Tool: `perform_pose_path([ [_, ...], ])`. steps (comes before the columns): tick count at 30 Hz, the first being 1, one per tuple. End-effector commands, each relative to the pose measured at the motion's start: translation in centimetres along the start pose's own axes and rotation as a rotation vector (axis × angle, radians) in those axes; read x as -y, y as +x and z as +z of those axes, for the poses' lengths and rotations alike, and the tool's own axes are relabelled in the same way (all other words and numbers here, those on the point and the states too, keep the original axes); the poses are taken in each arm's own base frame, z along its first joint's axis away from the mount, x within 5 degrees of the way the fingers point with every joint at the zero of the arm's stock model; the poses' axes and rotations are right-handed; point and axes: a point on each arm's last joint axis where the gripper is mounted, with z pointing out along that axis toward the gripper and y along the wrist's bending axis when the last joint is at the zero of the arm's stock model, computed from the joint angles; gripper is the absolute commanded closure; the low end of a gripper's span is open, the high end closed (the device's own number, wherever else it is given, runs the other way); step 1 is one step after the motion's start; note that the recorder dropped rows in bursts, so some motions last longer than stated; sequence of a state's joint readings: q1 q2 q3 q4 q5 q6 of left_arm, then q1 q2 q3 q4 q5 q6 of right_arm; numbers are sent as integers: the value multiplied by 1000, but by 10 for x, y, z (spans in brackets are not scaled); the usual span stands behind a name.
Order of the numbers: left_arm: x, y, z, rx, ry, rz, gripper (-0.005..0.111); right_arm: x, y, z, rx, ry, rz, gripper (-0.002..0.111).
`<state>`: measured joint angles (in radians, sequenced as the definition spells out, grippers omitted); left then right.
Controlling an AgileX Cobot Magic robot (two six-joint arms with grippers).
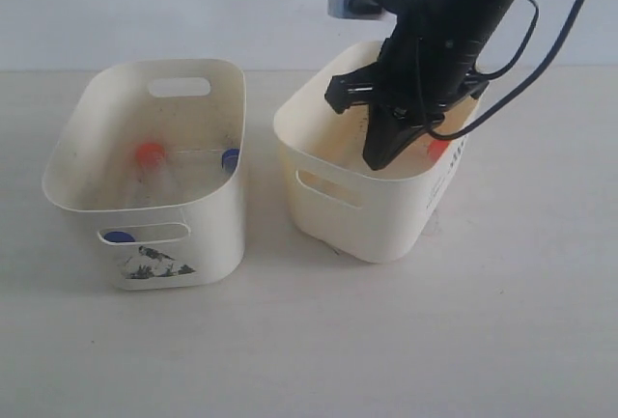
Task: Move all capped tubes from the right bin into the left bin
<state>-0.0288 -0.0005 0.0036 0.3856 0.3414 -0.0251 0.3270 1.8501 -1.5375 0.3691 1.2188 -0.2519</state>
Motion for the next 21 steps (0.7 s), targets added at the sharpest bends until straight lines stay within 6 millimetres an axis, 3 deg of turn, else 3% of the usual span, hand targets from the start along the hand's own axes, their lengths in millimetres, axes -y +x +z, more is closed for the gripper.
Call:
perform_pose_path([
  [1,0,-2,0,10,4,-12,102,0,10,7,-46,32,4,109],
  [8,0,-2,0,10,4,-12,102,7,21,19,-110,72,20,109],
  [21,0,-2,0,10,4,-12,102,30,27,-7,-76,212,50,109],
])
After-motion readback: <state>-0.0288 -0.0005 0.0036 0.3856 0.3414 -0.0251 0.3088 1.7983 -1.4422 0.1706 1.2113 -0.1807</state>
